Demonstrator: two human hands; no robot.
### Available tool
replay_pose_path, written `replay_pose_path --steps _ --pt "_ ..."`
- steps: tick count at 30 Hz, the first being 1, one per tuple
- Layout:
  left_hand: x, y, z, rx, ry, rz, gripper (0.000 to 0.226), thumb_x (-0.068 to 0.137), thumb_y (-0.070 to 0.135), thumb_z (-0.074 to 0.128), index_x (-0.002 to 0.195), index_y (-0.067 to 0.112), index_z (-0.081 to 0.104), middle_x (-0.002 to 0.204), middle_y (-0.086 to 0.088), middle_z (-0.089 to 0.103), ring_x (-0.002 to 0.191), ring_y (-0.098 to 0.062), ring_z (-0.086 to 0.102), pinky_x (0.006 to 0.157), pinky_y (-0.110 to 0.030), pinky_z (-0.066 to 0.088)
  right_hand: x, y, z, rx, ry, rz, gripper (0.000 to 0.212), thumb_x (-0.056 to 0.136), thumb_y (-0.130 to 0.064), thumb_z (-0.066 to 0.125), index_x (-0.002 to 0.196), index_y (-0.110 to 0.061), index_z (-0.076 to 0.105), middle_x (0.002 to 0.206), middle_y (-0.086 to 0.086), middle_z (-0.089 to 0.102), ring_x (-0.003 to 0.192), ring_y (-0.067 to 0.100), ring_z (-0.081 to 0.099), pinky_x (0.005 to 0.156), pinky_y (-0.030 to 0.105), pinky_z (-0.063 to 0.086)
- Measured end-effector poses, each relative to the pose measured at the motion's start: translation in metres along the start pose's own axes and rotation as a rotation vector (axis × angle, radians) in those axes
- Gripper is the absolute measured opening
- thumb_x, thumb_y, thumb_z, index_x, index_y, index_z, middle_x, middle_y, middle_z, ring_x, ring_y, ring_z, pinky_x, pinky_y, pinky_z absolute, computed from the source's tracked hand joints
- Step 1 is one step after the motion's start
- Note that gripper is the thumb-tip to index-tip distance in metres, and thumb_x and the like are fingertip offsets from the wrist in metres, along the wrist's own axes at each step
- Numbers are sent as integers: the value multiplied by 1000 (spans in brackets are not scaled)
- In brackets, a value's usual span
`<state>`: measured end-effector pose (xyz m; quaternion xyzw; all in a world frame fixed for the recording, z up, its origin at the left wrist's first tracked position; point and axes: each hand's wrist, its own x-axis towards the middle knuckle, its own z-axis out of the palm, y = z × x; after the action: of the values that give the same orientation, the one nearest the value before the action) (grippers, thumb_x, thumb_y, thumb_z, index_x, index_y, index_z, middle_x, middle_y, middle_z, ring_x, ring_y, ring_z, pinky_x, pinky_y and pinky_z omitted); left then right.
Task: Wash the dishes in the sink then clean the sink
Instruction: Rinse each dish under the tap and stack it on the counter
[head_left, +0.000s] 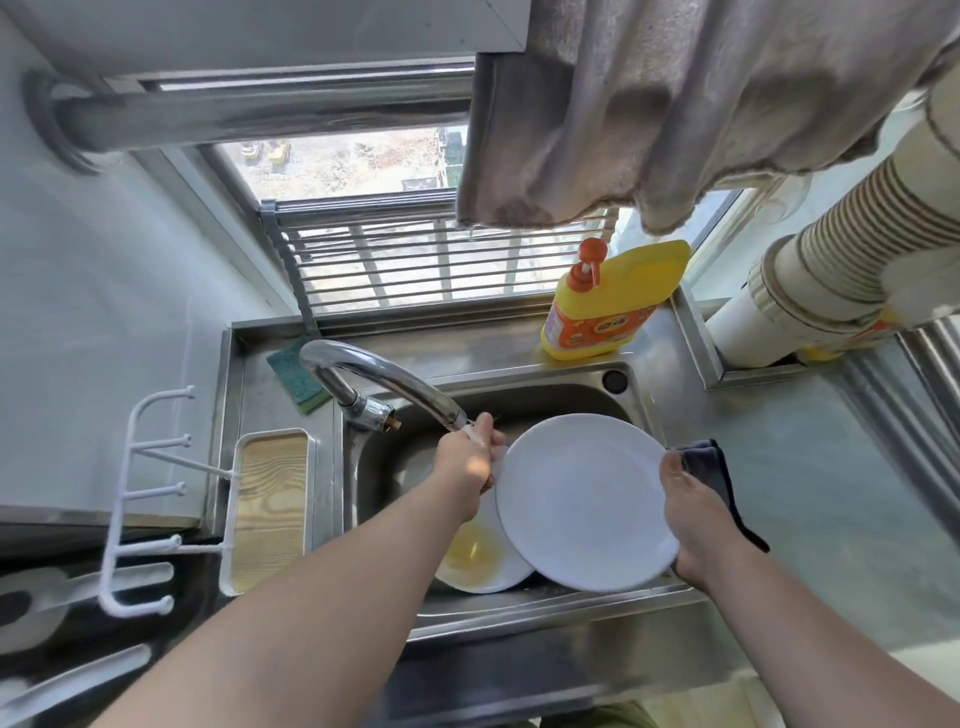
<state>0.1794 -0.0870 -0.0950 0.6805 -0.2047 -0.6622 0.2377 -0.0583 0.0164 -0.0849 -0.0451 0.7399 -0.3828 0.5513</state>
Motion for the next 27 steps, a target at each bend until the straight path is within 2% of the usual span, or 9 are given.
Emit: replay_pose_path --steps 4,7,11,13,15,17,19,23,27 --pt "-1 -11 -19 72 -162 45 6 101 7 68 105 4 71 93 -12 70 60 -11 57 61 -22 51 3 -1 0 -27 9 -20 47 105 -58 43 133 -24 60 120 10 73 104 39 71 89 60 59" --pt "-3 -12 -31 216 -114 45 26 92 31 82 83 9 69 68 -6 57 49 -12 42 49 -25 41 3 -4 2 -50 0 -31 47 106 -57 43 134 -24 59 121 9 71 107 39 69 93 60 57" --pt "-6 -8 -33 307 -194 7 53 101 59 58 71 16 53 56 1 36 47 -13 25 47 -27 20 0 -6 6 -59 -6 -34 47 105 -57 43 135 -24 59 123 10 71 109 40 69 95 63 56" --pt "-7 -9 -30 242 -269 -2 47 109 49 49 79 13 55 60 1 35 49 -12 26 47 -24 22 -3 -8 7 -66 2 -40 45 105 -56 43 133 -24 60 121 10 71 108 40 69 95 63 56" --pt "-10 -10 -27 147 -312 -1 28 112 24 48 103 5 66 67 -1 46 54 -10 38 51 -20 38 -5 -9 8 -69 11 -42 45 105 -56 43 132 -24 60 121 9 71 109 40 68 95 63 56" --pt "-11 -12 -24 78 -315 23 20 107 3 54 122 -1 66 88 -9 64 71 -14 59 66 -21 56 -6 -9 8 -74 23 -42 46 104 -58 44 132 -25 61 121 8 71 108 40 68 94 63 56" --pt "-11 -14 -22 25 -274 57 23 98 -1 68 122 -2 68 105 -15 71 83 -20 66 78 -23 60 -7 -8 7 -76 37 -42 47 103 -61 44 130 -26 61 121 8 71 108 39 69 93 63 57" --pt "-10 -7 -10 -57 -140 -7 34 93 34 80 84 6 64 65 -4 54 51 -13 41 52 -26 41 -10 -4 6 -62 40 -48 47 102 -62 45 126 -26 63 119 8 72 106 39 69 90 60 58" --pt "-11 7 2 -102 -120 -76 58 100 64 55 65 20 41 53 4 33 43 -14 21 45 -28 16 -14 0 5 -41 43 -48 46 103 -60 44 125 -24 63 118 9 72 104 39 70 83 53 61"
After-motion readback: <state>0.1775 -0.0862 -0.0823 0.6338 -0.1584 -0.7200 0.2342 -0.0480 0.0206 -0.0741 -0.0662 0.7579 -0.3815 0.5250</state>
